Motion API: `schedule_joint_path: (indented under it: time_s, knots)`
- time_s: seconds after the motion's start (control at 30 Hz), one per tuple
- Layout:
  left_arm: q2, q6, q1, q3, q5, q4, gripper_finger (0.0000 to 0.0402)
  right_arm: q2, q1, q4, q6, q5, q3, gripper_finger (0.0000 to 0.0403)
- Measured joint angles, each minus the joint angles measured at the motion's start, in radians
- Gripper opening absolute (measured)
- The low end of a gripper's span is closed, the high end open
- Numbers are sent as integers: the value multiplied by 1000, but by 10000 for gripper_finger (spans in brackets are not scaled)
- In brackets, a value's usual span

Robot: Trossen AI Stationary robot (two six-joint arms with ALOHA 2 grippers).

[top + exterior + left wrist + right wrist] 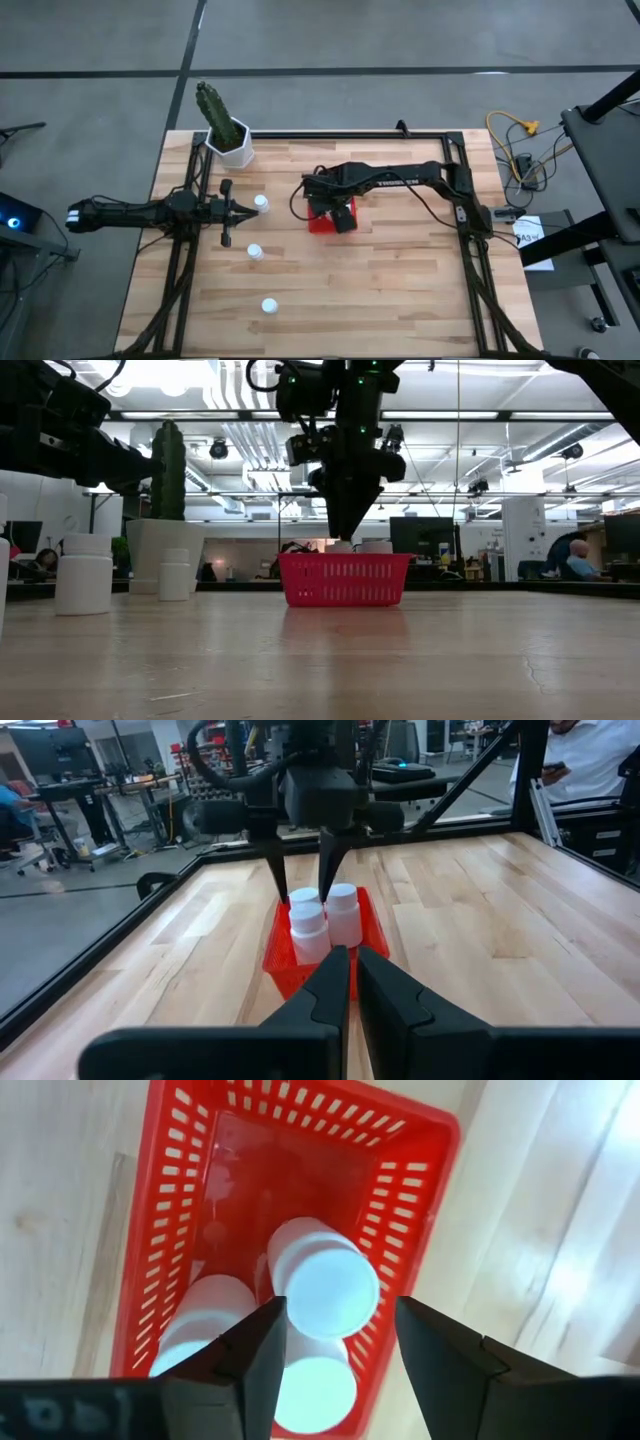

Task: Pick and place pill bottles into a basket
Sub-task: Put the white pill bottle into the red bin

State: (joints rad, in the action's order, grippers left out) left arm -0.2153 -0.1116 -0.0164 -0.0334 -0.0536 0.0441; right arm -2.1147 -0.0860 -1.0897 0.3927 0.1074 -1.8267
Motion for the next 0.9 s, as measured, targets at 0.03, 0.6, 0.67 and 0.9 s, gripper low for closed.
schedule_joint_path:
  time_s: [0.03, 0.6, 0.67, 0.9]
  knots:
    - [0, 0, 0, 0, 0, 0, 5, 6, 0, -3, 0, 0, 0, 178]
    - [0, 0, 0, 0, 0, 0, 5, 285, 10, 92, -114, -220, 88, 168]
    - [0, 0, 0, 0, 0, 0, 5, 334, 17, 121, -134, -222, 127, 168]
    - [0, 0, 0, 0, 0, -1, 5, 548, 49, 294, -195, -225, 364, 168]
